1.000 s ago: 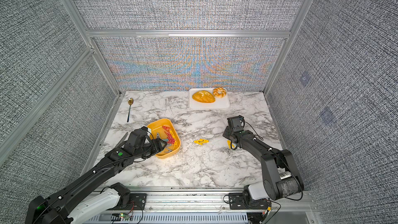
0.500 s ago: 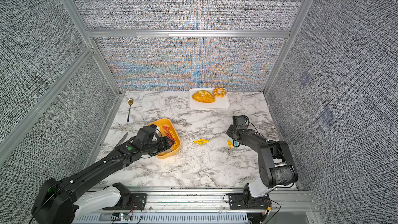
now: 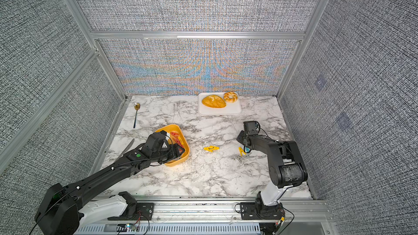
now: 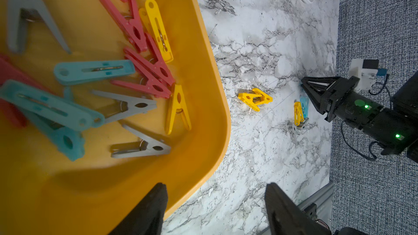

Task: Put the clothespins into the storage box
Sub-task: Pick up the clothespin from the center of the board, then place the clothespin in the storage box.

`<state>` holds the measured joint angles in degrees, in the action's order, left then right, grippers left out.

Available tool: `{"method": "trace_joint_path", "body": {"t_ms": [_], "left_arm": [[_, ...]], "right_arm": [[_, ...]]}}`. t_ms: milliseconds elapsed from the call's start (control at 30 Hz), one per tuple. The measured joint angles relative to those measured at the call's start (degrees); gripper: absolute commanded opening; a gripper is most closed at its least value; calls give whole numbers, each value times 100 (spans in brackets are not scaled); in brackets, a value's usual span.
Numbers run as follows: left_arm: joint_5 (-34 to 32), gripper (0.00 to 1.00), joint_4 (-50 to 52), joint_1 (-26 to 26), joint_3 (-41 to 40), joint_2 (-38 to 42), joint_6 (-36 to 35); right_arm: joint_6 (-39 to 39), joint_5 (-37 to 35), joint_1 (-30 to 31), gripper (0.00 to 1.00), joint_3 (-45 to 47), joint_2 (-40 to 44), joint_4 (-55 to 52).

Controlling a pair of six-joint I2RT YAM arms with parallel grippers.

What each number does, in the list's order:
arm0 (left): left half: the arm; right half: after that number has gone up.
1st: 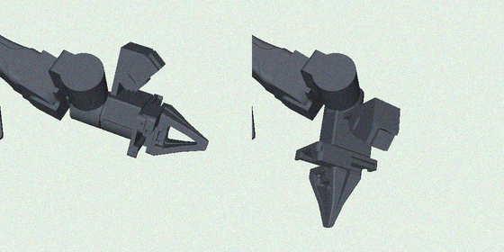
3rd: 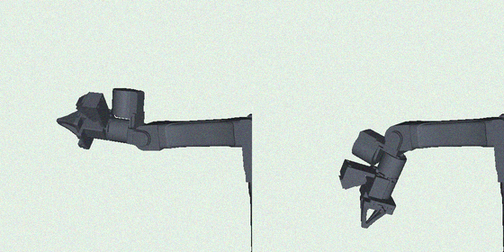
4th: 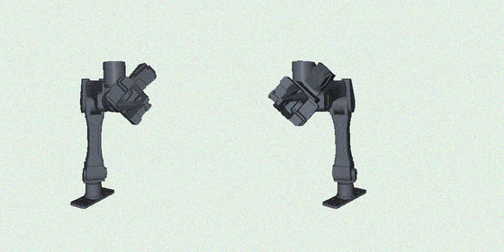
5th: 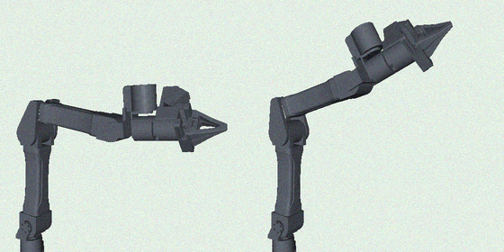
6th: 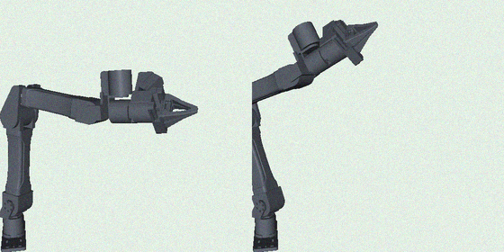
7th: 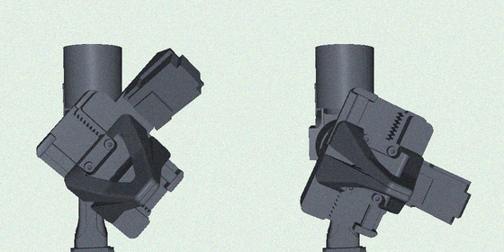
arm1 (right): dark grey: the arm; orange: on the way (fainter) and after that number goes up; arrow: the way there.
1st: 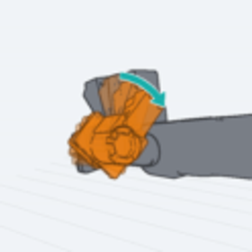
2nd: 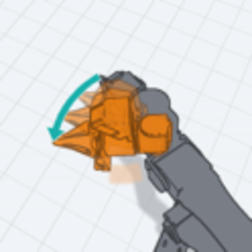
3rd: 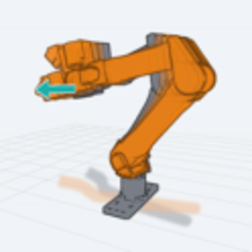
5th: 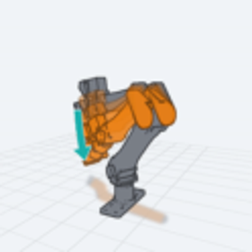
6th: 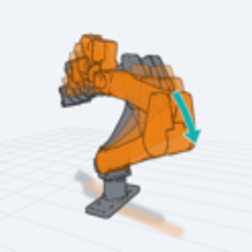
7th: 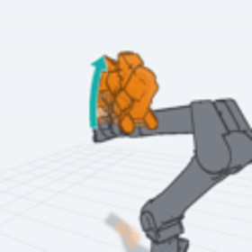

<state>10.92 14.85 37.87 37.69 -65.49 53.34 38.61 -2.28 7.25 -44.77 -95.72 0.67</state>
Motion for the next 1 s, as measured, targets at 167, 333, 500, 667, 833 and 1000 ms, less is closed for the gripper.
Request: {"method": "trace_joint_path", "body": {"t_ms": [167, 333, 500, 667, 833, 1000], "left_arm": [[-31, 73, 0, 15, 0, 0, 28], [-37, 73, -2, 22, 0, 0, 28], [-42, 73, -2, 24, 0, -7, 28], [-46, 73, 7, 28, 22, -17, 28], [-192, 73, 85, 28, 225, -15, 20], [-380, 73, 385, -101, 492, 20, -74]], "right_arm": [[-2, 4, -2, 10, 20, -26, 72], [-26, 26, 4, 4, 81, 28, 122], [-166, 87, 55, 1, 105, 223, 39], [-367, 44, 227, 0, 17, 535, -164], [-562, 39, 772, 0, -293, 813, -393], [-686, 37, 1759, 0, -774, 881, -562]]}}
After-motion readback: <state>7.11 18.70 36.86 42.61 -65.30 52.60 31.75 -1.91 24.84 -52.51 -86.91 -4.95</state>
